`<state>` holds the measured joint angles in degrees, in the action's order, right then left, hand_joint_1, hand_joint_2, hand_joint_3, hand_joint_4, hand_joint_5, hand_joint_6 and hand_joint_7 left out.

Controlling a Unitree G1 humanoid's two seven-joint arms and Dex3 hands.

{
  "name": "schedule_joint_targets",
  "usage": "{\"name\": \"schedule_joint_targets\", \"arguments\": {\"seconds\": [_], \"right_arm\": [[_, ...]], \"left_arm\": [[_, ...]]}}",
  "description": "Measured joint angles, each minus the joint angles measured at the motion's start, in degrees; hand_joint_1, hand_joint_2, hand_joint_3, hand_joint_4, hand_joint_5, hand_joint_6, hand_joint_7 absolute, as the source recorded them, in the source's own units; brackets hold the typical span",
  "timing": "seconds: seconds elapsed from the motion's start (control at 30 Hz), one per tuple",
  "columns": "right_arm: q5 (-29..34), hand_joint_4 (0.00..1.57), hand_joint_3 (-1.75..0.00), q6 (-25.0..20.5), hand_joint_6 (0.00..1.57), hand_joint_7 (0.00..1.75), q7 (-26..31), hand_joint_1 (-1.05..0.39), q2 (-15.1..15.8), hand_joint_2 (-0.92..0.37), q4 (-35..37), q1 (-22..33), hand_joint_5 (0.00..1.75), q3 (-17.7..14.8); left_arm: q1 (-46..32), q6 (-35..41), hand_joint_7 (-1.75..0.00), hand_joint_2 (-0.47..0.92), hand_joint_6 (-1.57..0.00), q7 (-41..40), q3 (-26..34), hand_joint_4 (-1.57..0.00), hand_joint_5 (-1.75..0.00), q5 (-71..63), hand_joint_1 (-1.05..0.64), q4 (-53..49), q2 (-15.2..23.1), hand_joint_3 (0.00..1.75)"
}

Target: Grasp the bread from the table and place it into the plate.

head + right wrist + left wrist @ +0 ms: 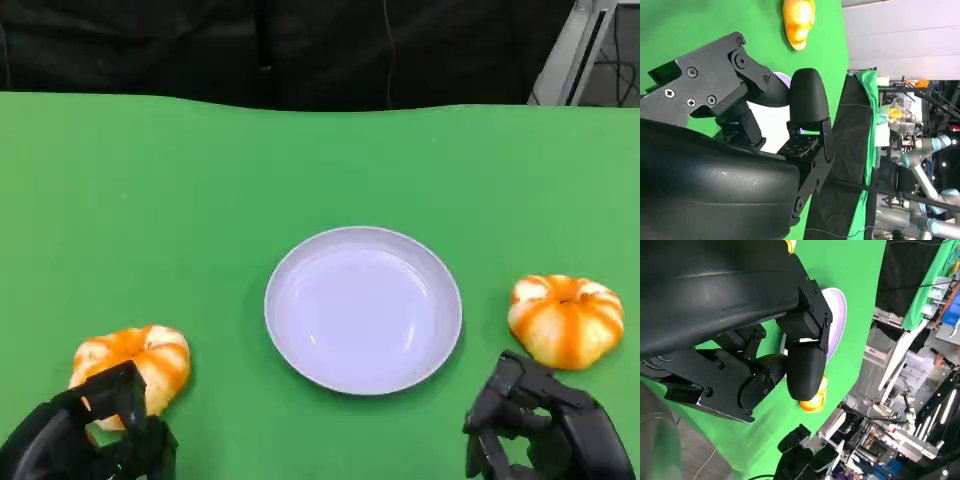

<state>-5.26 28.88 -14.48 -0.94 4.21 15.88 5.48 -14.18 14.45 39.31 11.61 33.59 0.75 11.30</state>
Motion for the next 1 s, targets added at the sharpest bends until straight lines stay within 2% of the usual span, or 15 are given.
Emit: {"name": "schedule_joint_targets", "arguments": {"seconds": [0.87, 0.9, 0.93, 0.97, 1.0], "right_arm": [[0.0, 0.82, -1.13, 0.0, 0.76, 1.53, 0.0, -0.13, 0.0, -0.61, 0.0, 0.0, 1.75, 0.0], [0.0, 0.82, -1.13, 0.0, 0.76, 1.53, 0.0, -0.13, 0.0, -0.61, 0.0, 0.0, 1.75, 0.0], [0.0, 0.82, -1.13, 0.0, 0.76, 1.54, 0.0, -0.13, 0.0, -0.61, -0.01, 0.0, 1.75, 0.01], [0.0, 0.82, -1.13, -0.01, 0.76, 1.54, 0.0, -0.12, 0.0, -0.61, -0.02, 0.01, 1.75, 0.0], [0.0, 0.82, -1.13, -0.01, 0.76, 1.54, 0.0, -0.13, 0.0, -0.61, -0.02, 0.01, 1.75, 0.01]], "left_arm": [[0.0, -0.01, -1.69, 0.68, -0.78, 0.0, -0.01, -0.88, -1.75, 0.0, -0.04, 0.0, 0.0, 1.02], [0.0, -0.01, -1.3, 0.72, -0.62, 0.0, -0.01, -0.66, -1.38, 0.0, -0.21, 0.0, 0.0, 0.77], [-0.05, -1.46, -0.74, 0.84, -0.7, -0.03, 0.01, -0.63, -0.96, -0.72, -0.32, -0.18, -0.2, 0.41], [-0.08, -4.29, -0.51, 0.88, -0.75, -0.25, 0.13, -0.64, -0.79, -1.89, -0.36, -0.56, -0.79, 0.29], [-0.1, -6.91, -0.29, 0.9, -0.56, -0.45, 0.28, -0.33, -0.46, -2.74, -0.61, -0.87, -1.43, 0.31]]}}
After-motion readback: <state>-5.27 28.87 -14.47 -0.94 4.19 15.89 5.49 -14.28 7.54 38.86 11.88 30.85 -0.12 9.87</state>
